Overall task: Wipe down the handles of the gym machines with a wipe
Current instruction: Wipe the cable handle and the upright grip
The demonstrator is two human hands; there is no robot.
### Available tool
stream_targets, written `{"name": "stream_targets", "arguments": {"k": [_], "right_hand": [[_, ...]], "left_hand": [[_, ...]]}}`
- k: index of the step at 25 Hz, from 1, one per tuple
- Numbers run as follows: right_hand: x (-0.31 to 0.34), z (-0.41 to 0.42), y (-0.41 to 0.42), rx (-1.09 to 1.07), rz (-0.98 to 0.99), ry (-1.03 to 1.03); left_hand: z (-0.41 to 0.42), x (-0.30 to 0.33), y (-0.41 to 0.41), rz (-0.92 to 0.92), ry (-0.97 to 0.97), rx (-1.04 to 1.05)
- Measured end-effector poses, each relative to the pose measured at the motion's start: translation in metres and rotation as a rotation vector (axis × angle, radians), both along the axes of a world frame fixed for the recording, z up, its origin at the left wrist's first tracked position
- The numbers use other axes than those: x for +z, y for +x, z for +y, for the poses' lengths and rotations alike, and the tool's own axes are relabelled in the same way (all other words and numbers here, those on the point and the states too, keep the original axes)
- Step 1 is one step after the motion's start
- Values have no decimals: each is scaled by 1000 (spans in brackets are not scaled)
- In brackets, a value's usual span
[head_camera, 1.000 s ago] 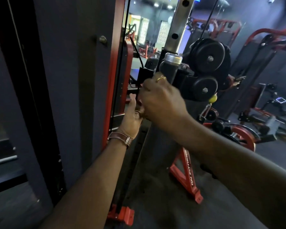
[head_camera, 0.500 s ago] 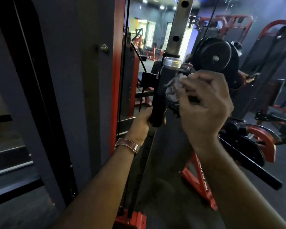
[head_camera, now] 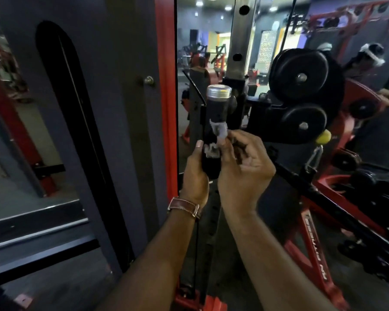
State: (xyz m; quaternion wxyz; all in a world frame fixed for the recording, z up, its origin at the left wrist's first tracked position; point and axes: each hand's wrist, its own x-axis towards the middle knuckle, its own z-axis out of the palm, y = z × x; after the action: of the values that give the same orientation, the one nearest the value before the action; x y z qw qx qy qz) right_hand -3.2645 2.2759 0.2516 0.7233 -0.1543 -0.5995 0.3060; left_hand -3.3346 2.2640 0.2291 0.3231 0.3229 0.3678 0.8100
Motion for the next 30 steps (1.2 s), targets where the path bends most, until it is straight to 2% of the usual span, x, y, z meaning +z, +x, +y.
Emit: {"name": "stream_targets", "arguments": {"k": [3, 5, 7, 10, 13, 17, 19, 23, 30], "right_hand": [[-24, 0, 14, 99, -72, -143], [-6, 6, 12, 271, 15, -288], [29, 18, 3, 342, 92, -334], [38, 29, 5, 316, 7, -193], [-12, 22, 25, 212, -159, 28], [0, 36, 16, 129, -96, 183], [13, 40, 10, 173, -44, 145], [-11, 26, 23, 385, -73, -99], [52, 46, 6, 214, 16, 220]], "left_hand": [[2, -4, 9, 37, -6, 132], [2, 1, 17, 17, -12, 211], [3, 5, 23, -2, -28, 278], [4, 8, 29, -19, -60, 349], [4, 9, 32, -39, -53, 380], [8, 10, 34, -94, -49, 436], [9, 9, 34, -125, -32, 446], [8, 7, 32, -130, -77, 462], [15, 6, 34, -149, -54, 530]]}}
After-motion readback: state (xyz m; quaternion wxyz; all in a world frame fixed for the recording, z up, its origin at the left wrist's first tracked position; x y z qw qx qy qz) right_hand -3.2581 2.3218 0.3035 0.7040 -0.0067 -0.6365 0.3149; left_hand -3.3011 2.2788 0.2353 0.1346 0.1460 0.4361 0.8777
